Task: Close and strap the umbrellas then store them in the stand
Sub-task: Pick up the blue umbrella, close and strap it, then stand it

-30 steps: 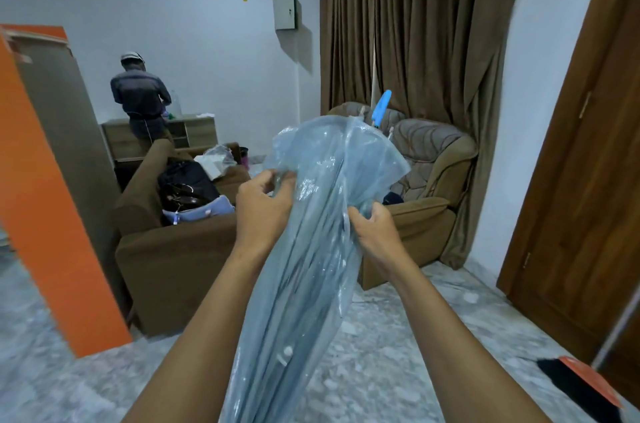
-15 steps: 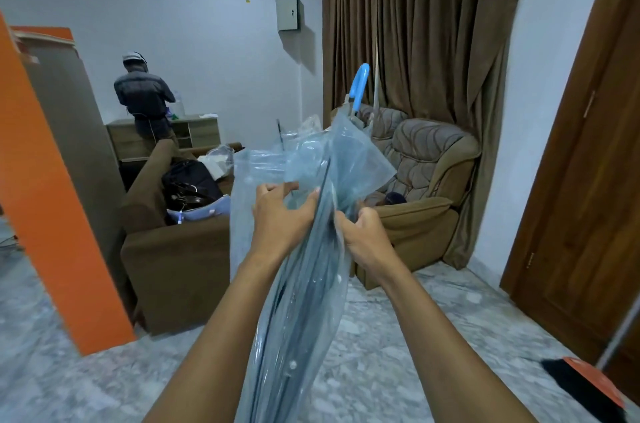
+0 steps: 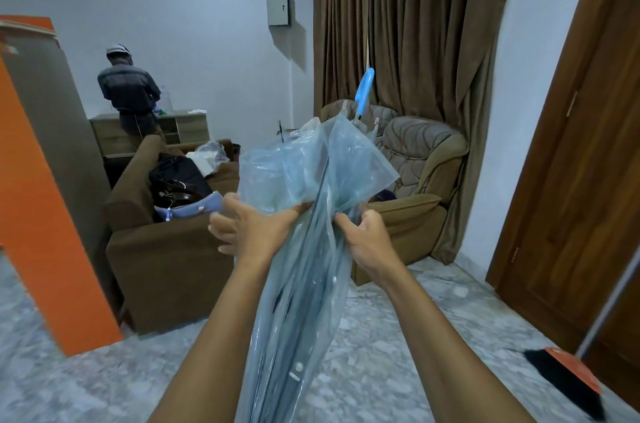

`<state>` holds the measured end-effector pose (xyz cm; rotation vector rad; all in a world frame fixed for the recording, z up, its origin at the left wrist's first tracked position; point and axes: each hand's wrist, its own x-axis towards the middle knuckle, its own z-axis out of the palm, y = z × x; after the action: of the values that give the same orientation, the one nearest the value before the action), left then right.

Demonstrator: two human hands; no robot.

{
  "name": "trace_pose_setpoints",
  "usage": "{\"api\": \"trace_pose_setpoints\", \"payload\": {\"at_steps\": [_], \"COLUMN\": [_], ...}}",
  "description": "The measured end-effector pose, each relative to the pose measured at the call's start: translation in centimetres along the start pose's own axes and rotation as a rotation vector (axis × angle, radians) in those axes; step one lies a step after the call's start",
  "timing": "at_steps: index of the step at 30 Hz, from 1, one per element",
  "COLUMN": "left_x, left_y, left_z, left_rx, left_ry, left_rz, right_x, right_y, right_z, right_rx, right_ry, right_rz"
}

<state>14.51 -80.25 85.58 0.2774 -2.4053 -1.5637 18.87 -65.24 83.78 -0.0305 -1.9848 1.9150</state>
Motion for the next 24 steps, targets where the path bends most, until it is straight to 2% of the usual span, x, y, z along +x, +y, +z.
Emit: {"api": "trace_pose_setpoints", "payload": {"at_steps": [2,4,6,7,11,15,18,24], "left_x": [0.5,0.7,0.6,0.5,0.0,-0.8,-0.9,-1.8], "left_y": [-0.2,-0.6,-1.0,-1.2,-1.3,-0.4,-0.2,-0.3], "left_z": [-0.2,-0.3,-0.2,0.0,0.5,0.1,0.2,1.4], "left_rx": [-0.147,-0.315,-0.397,-0.415,-0.387,-0.418,-0.49,-0.373], "left_ry": [-0.145,-0.364,-0.582,-0.616,-0.484,-0.537,-0.483,-0.012], "left_rz": [-0.127,-0.189,-0.202,-0.161,0.079,0.157,0.183,0.389], "right_x": [-0.3,-0.5,-0.8,-0.8,-0.8,-0.6,-0.4,0.3], "right_y": [-0.2,-0.2,-0.4,-0.3,-0.5,-0.4,-0.5,-0.6], "right_z": [0.0,0.1,0.4,0.6,1.0,1.0,1.0,1.2], "right_rx": [0.004,0.016,-0.002,-0.01,-0.013,0.061,0.104,0.075], "right_ry": [-0.009,-0.045,-0.078,-0.092,-0.08,-0.063,-0.045,-0.038], "right_rz": [-0.004,-0.003,-0.007,-0.013,0.005,0.055,0.074,0.047]}}
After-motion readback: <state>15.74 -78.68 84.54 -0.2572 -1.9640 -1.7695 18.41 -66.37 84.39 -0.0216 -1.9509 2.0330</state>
